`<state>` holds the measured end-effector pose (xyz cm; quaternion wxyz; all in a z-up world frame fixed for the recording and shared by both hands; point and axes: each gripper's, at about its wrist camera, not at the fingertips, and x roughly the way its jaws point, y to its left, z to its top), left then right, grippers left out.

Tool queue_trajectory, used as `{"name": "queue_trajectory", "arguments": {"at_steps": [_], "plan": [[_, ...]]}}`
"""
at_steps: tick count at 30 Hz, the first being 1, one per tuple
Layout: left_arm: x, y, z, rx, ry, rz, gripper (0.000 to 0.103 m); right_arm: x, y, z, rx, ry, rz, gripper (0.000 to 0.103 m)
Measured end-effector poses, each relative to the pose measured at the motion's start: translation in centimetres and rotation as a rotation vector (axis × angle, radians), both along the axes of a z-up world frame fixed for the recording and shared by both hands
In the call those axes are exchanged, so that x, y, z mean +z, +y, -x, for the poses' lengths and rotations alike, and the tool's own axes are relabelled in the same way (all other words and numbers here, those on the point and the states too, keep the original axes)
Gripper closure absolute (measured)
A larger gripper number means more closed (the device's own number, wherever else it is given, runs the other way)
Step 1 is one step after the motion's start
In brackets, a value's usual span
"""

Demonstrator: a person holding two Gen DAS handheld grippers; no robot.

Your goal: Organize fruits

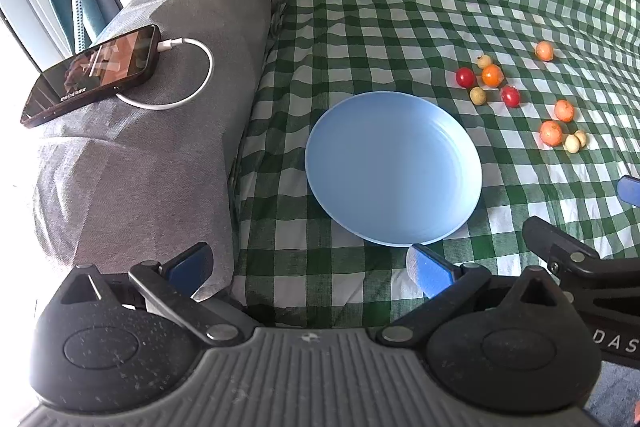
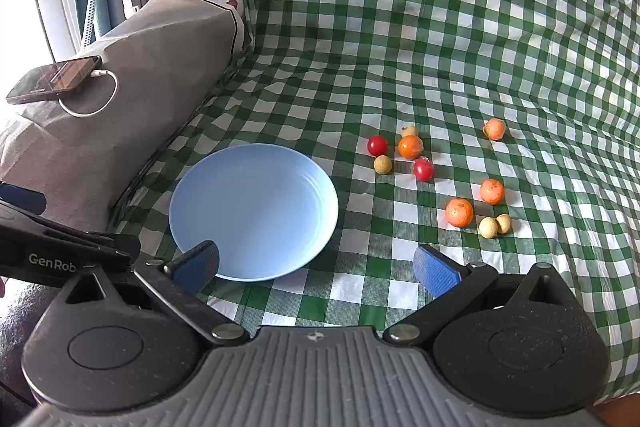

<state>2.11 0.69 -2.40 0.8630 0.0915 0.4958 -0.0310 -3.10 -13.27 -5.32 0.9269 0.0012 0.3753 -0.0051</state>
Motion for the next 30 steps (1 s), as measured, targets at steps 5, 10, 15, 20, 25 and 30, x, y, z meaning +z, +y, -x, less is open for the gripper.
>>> {"name": "queue_trajectory", "arguments": {"at_steps": [5,10,15,20,25,30], "plan": [[-0.2,-0.1,-0.4,-0.001,0.007,0.001,0.0,-0.1,0.1,-0.3,-0.008,0.015,0.011,0.001],[-0.1,-0.2,-0.6,-0.001,0.009,0.007,0.0,-0.1,0.2,-0.4,-0.016,0.004,0.005,0.001],[0.1,-0.9,-0.8,-0.009,0.009,0.005,0.0,0.1,-0.5,-0.3,-0.032,-0.017,-0.019,0.001],[0.2,-2.6,-0.9,-0.032,0.013,0.001,0.0,0.3,-2.1,0.1,-0.056,-0.047,-0.044,0.001],[0.3,-5.0,-0.9,-0.07,0.014,-0.018,0.0,0.2,-3.9,0.7,-0.103,-0.073,-0.038,0.001],[0.1,-7.5,-1.2,-0.099,0.017,-0.035,0.0,-0.2,-6.2,0.9,-0.149,-0.069,-0.059,0.001]]}}
